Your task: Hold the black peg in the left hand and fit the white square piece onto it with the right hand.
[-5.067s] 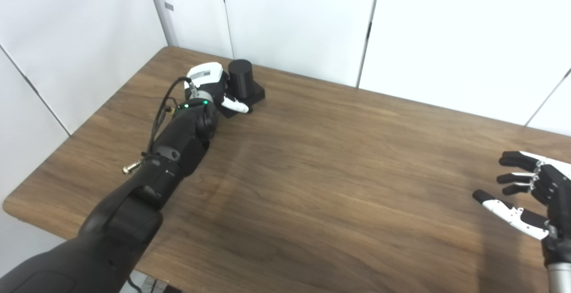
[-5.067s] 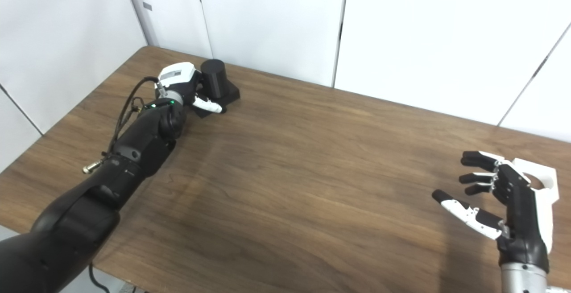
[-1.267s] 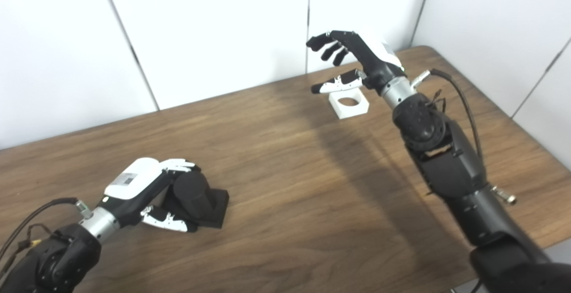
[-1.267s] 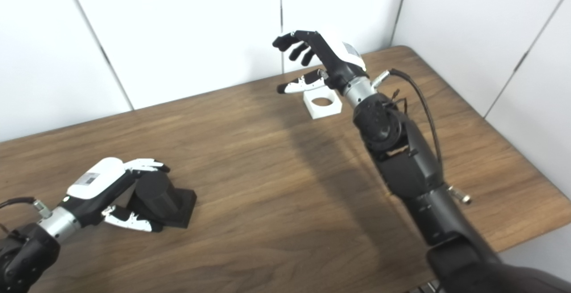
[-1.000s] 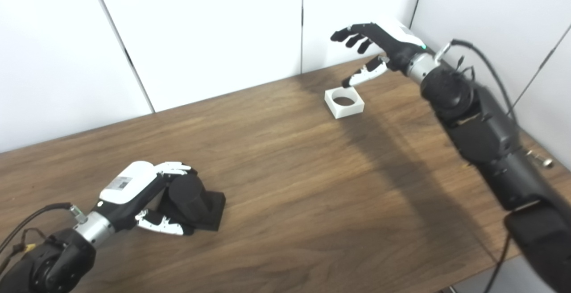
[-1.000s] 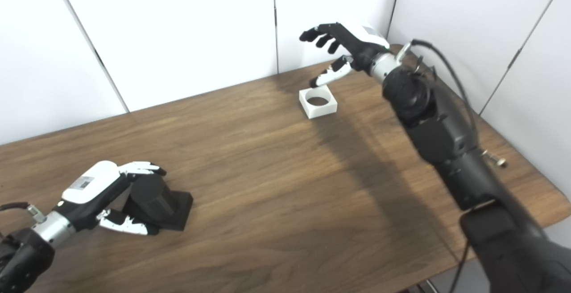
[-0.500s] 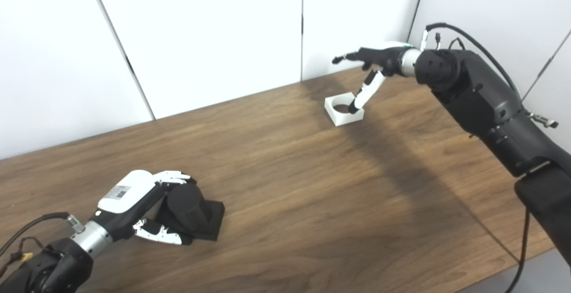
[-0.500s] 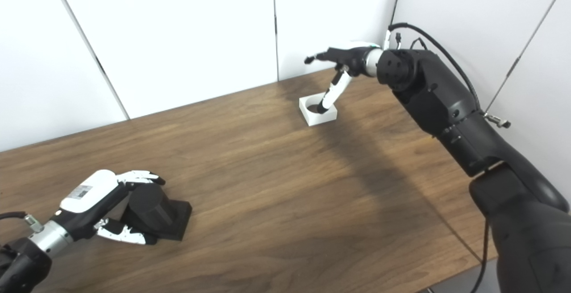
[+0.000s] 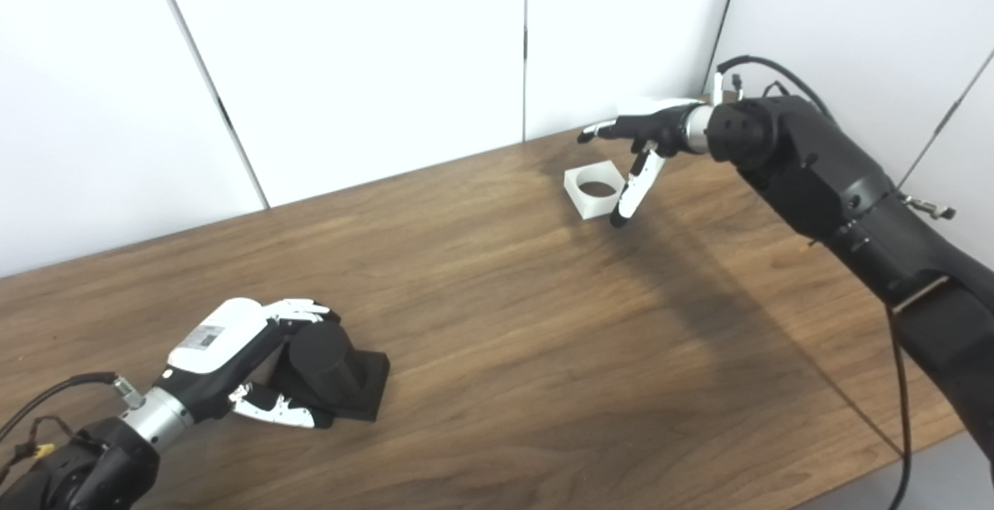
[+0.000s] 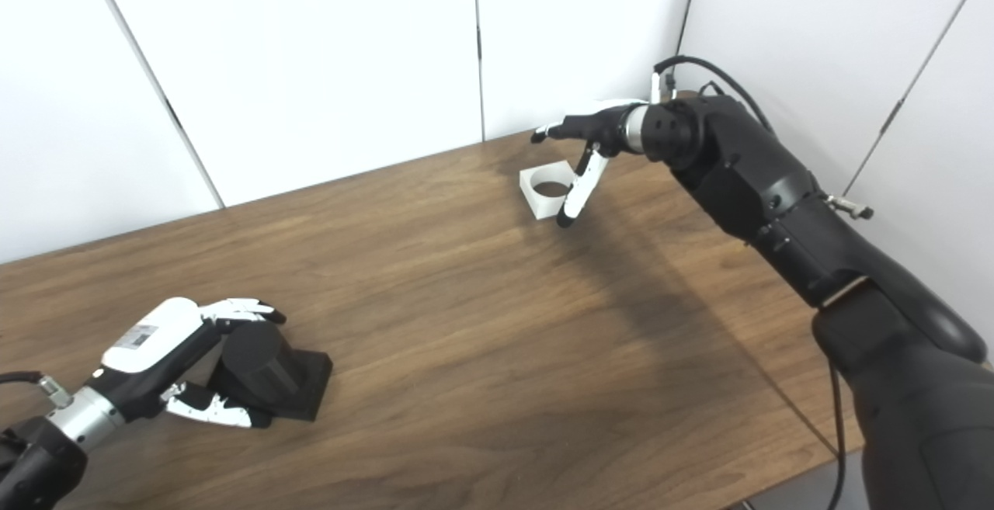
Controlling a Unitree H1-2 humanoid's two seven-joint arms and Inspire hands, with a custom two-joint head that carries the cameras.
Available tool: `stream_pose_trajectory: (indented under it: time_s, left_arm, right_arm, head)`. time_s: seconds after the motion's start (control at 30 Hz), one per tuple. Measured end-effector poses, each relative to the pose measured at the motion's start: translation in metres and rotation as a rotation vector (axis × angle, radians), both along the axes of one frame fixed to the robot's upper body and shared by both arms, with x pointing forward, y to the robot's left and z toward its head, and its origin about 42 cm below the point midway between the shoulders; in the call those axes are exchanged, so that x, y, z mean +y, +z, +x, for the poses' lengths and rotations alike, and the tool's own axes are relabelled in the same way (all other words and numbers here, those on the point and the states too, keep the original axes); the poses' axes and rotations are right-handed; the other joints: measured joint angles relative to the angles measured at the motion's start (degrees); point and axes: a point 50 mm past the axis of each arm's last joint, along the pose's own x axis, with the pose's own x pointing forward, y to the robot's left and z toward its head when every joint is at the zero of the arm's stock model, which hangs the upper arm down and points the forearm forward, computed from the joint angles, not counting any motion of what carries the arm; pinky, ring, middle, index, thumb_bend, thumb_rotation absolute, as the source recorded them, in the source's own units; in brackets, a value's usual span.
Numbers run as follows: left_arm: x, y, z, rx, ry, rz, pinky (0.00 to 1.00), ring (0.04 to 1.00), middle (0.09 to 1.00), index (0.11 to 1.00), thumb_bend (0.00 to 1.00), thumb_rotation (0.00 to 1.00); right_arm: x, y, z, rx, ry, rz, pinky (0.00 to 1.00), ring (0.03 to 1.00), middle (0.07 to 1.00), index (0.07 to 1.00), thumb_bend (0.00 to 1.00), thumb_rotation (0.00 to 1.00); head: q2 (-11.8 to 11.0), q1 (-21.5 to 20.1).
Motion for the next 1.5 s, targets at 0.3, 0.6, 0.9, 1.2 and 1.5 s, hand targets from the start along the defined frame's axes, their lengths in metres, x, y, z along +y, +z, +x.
stream_pose_trajectory:
  time_s: [0.3, 0.6, 0.9, 1.2, 1.5]
  left_arm:
    - [0.001, 0.001, -0.002, 0.002, 0.000, -0.002, 0.72, 0.837, 0.799, 0.490, 0.52, 0.05]
    - [0.001, 0.001, -0.003, -0.001, 0.000, -0.003, 0.72, 0.839, 0.798, 0.490, 0.52, 0.05]
    - [0.001, 0.001, -0.003, 0.000, 0.000, -0.001, 0.72, 0.838, 0.796, 0.489, 0.52, 0.05]
    - [0.002, 0.002, -0.003, 0.004, -0.001, 0.003, 0.72, 0.840, 0.800, 0.490, 0.52, 0.05]
    - [0.005, 0.001, -0.006, 0.012, 0.008, -0.004, 0.72, 0.840, 0.797, 0.490, 0.52, 0.05]
  right_arm:
    - [0.001, -0.012, 0.007, 0.025, -0.025, -0.050, 0.98, 0.981, 0.976, 0.959, 0.96, 0.27]
    - [0.003, -0.026, 0.013, 0.038, -0.048, -0.048, 0.95, 0.978, 0.976, 0.960, 0.93, 0.24]
    - [-0.002, -0.032, 0.015, 0.024, -0.069, -0.050, 0.89, 0.956, 0.959, 0.941, 0.90, 0.24]
    - [0.004, -0.046, 0.022, 0.022, -0.075, -0.039, 0.85, 0.936, 0.939, 0.911, 0.86, 0.22]
    - [0.012, -0.051, 0.032, 0.005, -0.058, -0.031, 0.85, 0.936, 0.928, 0.883, 0.79, 0.16]
  head:
    - [0.53, 0.62]
    - [0.70, 1.14]
    - [0.97, 1.67]
    - [1.49, 2.46]
    - [2.11, 2.99]
